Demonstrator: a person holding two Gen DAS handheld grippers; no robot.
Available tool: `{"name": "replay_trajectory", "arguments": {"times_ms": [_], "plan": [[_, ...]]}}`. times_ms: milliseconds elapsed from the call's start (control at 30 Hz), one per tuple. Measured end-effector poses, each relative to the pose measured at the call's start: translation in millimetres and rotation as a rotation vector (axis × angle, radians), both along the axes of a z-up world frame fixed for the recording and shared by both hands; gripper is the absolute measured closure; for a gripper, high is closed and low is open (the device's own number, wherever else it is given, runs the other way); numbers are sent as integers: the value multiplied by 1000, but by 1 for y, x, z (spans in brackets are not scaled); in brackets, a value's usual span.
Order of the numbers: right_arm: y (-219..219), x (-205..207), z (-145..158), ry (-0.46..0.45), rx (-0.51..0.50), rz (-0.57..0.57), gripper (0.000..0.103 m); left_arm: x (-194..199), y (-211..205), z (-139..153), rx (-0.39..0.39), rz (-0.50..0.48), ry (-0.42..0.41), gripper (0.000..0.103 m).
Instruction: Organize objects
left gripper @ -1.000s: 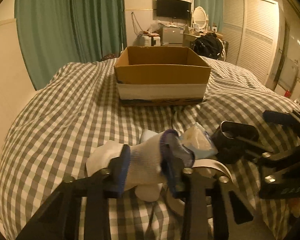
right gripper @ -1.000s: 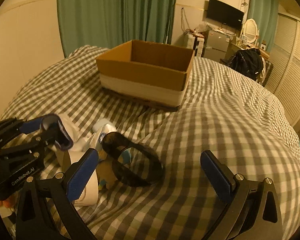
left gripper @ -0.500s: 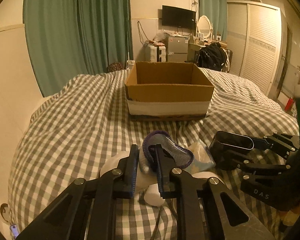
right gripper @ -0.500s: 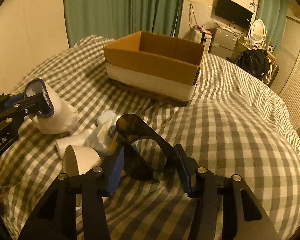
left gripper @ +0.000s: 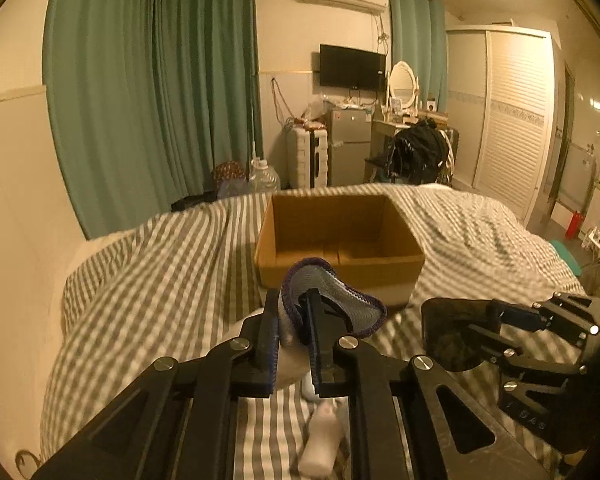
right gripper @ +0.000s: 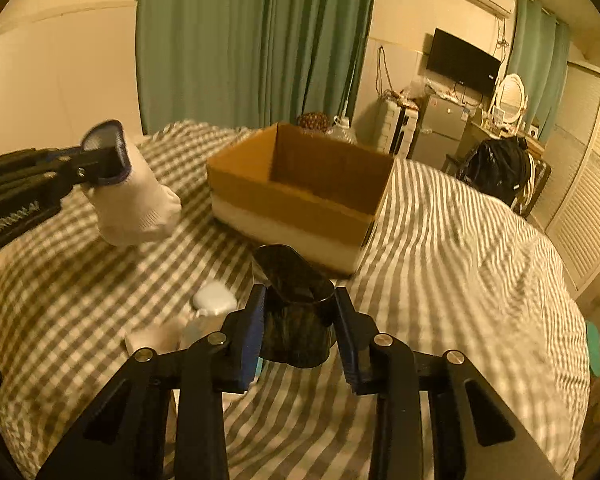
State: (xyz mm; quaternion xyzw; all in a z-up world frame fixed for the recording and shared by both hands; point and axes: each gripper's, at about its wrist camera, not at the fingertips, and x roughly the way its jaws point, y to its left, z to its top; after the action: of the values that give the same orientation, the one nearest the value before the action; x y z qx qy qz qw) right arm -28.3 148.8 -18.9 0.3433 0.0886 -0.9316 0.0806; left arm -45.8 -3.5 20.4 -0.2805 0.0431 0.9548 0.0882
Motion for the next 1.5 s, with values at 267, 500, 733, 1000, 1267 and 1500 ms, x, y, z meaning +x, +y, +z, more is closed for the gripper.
{"name": "replay_trajectory", "arguments": {"times_ms": [267, 500, 733, 1000, 1267, 1500], "plan": [[4, -42, 93, 139, 27, 1, 71, -58, 12, 58, 11, -21, 88, 94], [3, -114, 122, 153, 60, -21, 71, -124, 23, 64, -2, -31, 79, 96], [8, -207, 75, -2, 18, -21, 71, -190, 33, -3, -50, -49, -62, 96], [16, -266, -6, -165, -25, 2, 71, -237, 47, -80, -95, -86, -189, 96], [30, -257, -2, -139, -94, -12, 40, -233, 46, -94, -82, -72, -219, 81], [36, -214, 37, -42, -129, -24, 32, -195, 43, -69, -71, -56, -139, 25]]}}
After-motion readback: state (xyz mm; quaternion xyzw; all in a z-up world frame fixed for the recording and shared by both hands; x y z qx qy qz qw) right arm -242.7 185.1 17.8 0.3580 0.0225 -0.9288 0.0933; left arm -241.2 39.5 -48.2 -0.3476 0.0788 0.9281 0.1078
